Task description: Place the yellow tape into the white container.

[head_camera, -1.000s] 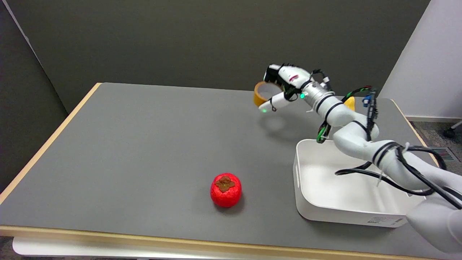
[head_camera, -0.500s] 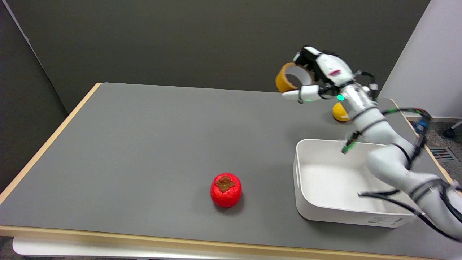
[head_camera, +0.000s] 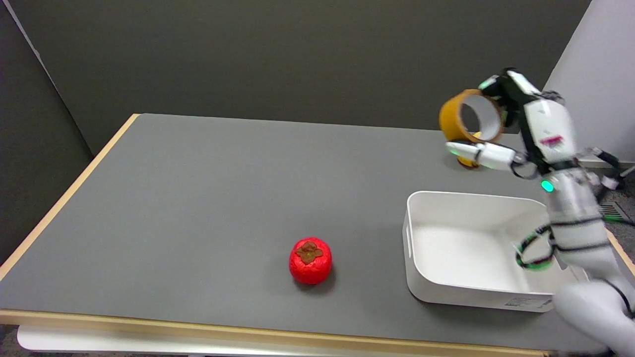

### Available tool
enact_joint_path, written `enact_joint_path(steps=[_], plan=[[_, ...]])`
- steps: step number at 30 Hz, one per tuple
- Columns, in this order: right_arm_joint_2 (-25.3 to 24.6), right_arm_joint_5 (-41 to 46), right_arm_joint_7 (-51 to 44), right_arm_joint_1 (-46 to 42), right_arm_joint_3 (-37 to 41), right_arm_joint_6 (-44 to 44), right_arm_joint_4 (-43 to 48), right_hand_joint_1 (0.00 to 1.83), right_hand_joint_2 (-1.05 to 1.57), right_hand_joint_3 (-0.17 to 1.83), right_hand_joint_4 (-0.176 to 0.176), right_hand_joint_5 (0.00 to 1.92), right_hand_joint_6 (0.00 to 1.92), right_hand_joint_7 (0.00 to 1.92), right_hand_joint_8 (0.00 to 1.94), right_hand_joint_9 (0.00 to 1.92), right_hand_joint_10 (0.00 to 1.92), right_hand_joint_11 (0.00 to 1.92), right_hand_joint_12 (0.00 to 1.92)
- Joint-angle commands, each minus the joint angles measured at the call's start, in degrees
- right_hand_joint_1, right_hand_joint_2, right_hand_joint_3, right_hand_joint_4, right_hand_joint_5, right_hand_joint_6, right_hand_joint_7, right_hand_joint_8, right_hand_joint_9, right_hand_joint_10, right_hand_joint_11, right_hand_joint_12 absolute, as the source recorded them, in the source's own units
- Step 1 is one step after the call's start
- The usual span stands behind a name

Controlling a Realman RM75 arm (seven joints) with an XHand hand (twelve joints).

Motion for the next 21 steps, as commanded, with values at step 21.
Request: enact_joint_path(steps=[21], plan=[[-6.13,21.93,-4.03,-8.73,-26.09,49.74,-27.82,1.03,1.0,0.52,-0.003,0.53,1.36,0.79,1.22,0.76,1.28,0.68,1.73]])
